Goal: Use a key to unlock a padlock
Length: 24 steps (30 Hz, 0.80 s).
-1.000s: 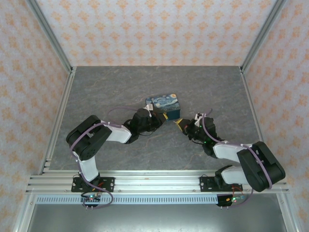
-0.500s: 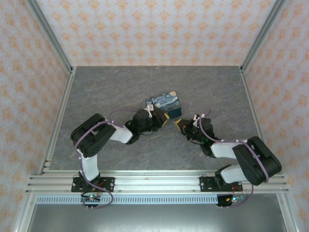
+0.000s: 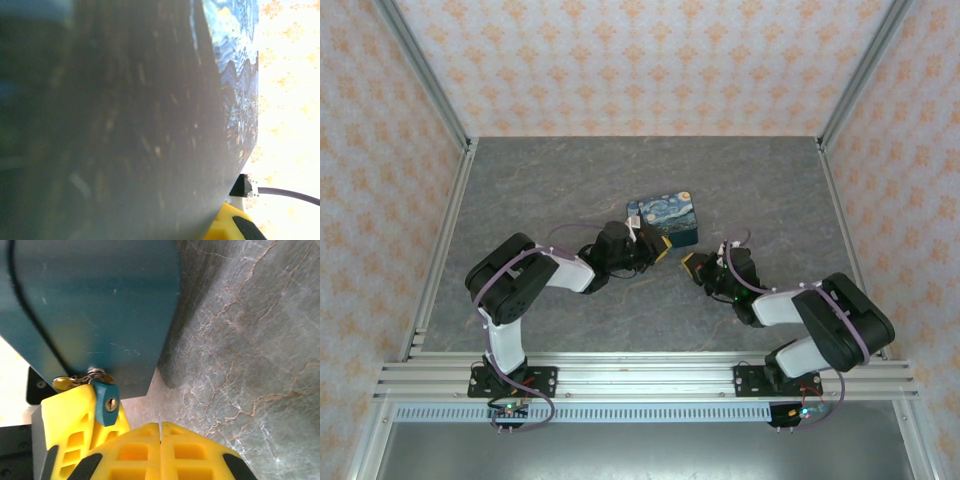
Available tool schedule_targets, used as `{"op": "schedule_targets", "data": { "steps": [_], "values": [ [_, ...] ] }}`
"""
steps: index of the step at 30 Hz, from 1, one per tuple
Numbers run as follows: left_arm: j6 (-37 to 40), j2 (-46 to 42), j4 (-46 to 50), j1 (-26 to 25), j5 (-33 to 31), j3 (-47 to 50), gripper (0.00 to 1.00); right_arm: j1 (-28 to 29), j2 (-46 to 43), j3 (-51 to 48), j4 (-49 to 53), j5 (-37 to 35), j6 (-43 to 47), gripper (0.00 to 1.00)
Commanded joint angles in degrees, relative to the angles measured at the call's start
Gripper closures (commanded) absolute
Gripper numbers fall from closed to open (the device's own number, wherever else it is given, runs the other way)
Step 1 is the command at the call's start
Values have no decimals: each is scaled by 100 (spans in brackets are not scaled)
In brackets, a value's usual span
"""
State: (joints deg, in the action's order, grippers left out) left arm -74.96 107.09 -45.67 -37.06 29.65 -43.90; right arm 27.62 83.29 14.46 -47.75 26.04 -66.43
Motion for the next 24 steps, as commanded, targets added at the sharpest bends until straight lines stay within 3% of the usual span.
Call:
{"op": "schedule_targets", "data": {
  "steps": [1, 24],
  "values": [
    [52, -18, 16, 23, 191, -156, 100, 38, 155, 57, -441, -160, 35, 100],
    [69, 60, 14, 14, 174, -132, 100, 34, 310, 558, -310, -112, 18, 100]
  ]
}}
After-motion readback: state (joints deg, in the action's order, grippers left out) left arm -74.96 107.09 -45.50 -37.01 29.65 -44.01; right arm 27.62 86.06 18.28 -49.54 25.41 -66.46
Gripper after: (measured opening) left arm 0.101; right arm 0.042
